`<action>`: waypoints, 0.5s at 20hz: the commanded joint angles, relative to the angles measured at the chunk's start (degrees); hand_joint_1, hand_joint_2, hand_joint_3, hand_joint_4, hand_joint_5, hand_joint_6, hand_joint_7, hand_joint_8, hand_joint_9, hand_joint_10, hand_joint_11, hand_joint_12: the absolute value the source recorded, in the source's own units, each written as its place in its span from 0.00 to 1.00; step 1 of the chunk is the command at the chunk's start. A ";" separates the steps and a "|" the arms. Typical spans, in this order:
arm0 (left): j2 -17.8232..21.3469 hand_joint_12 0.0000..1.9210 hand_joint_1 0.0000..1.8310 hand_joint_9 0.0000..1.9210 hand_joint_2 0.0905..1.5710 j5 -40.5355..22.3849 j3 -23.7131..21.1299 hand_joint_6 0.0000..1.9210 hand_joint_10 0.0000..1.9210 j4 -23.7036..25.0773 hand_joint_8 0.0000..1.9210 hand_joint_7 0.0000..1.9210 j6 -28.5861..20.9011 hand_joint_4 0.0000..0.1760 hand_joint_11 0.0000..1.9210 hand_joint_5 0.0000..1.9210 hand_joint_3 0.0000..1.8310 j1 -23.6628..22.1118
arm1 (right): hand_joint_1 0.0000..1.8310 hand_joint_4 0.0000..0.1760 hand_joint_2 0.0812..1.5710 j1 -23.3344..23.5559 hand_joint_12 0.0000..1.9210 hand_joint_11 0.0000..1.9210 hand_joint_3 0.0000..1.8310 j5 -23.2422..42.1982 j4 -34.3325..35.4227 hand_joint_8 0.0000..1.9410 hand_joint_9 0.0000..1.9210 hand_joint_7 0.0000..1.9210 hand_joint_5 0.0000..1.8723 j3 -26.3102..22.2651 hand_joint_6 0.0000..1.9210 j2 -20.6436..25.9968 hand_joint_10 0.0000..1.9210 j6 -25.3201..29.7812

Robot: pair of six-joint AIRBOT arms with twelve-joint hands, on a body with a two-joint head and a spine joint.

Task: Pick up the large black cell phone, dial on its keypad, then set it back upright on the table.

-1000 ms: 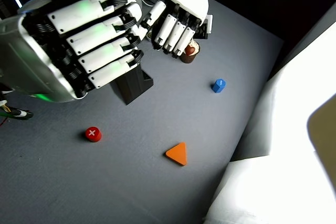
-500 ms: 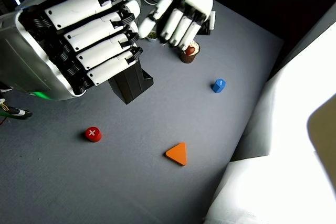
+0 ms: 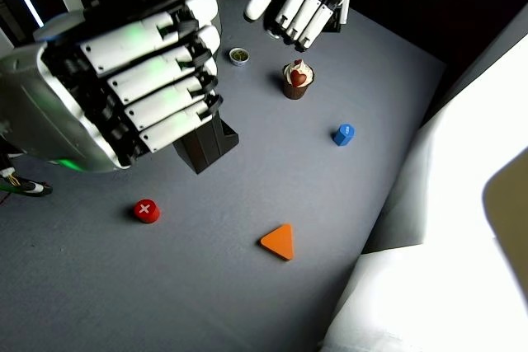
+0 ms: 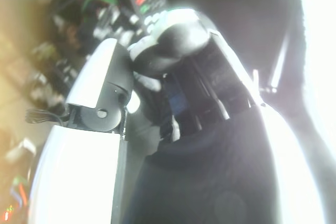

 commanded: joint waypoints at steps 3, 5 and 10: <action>0.71 1.00 0.71 0.43 0.70 2.00 -1.90 0.00 1.00 -3.04 0.89 0.32 -4.47 0.57 0.37 0.06 0.22 -1.37 | 0.75 0.00 0.69 -0.74 0.76 0.40 0.00 8.73 -1.55 0.44 0.48 0.52 0.49 0.69 0.54 -0.45 0.67 1.07; 0.83 1.00 0.71 0.43 0.70 5.74 -3.19 0.00 1.00 -1.35 0.87 0.33 -9.07 0.51 0.35 0.07 0.20 -2.18 | 0.75 0.00 0.69 -1.45 0.78 0.39 0.00 9.32 -1.48 0.44 0.47 0.53 0.50 0.87 0.52 -0.96 0.67 1.07; 0.74 1.00 0.69 0.39 0.81 12.99 -4.88 0.00 1.00 12.80 0.84 0.33 -25.18 0.10 0.33 0.12 0.01 -4.57 | 0.75 0.00 0.71 -3.10 0.80 0.37 0.00 9.88 -0.46 0.49 0.45 0.50 0.48 1.23 0.54 -1.75 0.71 1.07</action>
